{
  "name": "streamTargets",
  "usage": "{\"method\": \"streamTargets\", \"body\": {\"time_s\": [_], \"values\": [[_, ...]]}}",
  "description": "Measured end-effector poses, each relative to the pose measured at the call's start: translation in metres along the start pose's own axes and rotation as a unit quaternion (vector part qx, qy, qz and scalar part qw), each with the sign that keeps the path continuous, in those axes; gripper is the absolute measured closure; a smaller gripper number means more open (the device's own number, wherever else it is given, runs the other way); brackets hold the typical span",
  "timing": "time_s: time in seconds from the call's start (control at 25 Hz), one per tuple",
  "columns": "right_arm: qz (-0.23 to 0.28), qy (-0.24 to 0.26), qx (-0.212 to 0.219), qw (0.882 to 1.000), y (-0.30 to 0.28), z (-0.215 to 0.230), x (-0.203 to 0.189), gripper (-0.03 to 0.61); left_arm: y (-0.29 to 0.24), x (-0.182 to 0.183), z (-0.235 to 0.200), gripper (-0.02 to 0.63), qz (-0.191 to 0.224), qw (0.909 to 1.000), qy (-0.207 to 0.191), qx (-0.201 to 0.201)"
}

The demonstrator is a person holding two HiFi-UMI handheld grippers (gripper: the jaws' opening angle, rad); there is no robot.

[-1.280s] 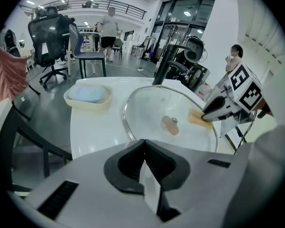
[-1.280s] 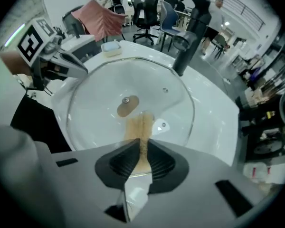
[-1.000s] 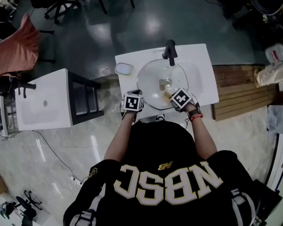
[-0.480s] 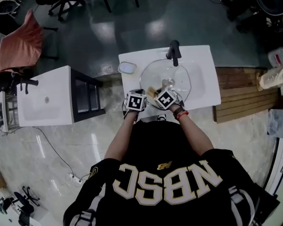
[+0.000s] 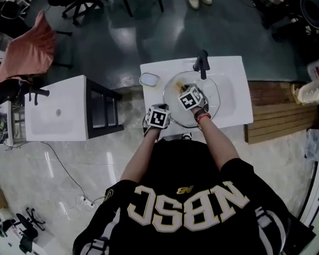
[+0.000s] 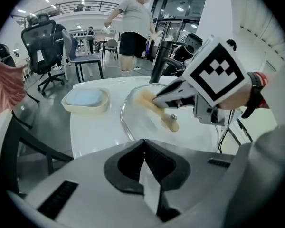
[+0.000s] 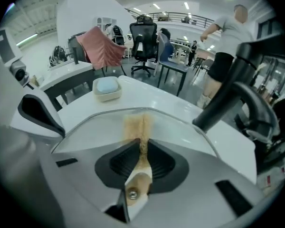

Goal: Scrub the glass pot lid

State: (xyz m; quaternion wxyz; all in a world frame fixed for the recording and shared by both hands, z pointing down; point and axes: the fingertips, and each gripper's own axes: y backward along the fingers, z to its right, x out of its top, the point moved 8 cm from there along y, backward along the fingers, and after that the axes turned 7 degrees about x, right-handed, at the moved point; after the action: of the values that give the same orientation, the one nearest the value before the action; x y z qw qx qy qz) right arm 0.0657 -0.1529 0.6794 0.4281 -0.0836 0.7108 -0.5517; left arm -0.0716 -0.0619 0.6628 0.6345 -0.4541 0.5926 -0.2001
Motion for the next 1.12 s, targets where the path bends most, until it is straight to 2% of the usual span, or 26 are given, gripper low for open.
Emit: {"method": "streamTargets", "body": {"time_s": [0.32, 0.56, 0.64, 0.76, 0.88, 1.0, 1.12], "values": [[0.002, -0.039, -0.069, 0.997, 0.02, 0.055, -0.026, 0.518, -0.001, -0.002, -0.002, 0.596, -0.005, 0.9999, 0.007, -0.006], [-0.041, -0.05, -0.11, 0.992, 0.047, 0.07, -0.059, 0.518, -0.001, -0.004, -0.003, 0.595, -0.007, 0.9998, 0.014, -0.007], [-0.069, -0.043, -0.108, 0.991, 0.057, 0.067, -0.069, 0.52, -0.001, -0.003, -0.003, 0.595, -0.009, 0.9998, 0.017, -0.006], [-0.115, 0.013, -0.1, 0.988, 0.067, 0.051, -0.082, 0.522, -0.001, -0.001, -0.002, 0.597, -0.005, 0.9997, 0.02, -0.009], [-0.141, 0.05, -0.076, 0.986, 0.075, 0.024, -0.093, 0.526, 0.0, -0.001, -0.001, 0.595, 0.0, 0.9995, 0.028, -0.014], [-0.144, 0.053, -0.038, 0.988, 0.079, -0.004, -0.098, 0.526, 0.002, -0.002, -0.005, 0.597, -0.003, 0.9997, 0.022, -0.004], [-0.135, 0.027, 0.005, 0.991, 0.078, -0.025, -0.097, 0.526, 0.003, -0.002, -0.005, 0.596, -0.001, 0.9997, 0.022, -0.007]]}}
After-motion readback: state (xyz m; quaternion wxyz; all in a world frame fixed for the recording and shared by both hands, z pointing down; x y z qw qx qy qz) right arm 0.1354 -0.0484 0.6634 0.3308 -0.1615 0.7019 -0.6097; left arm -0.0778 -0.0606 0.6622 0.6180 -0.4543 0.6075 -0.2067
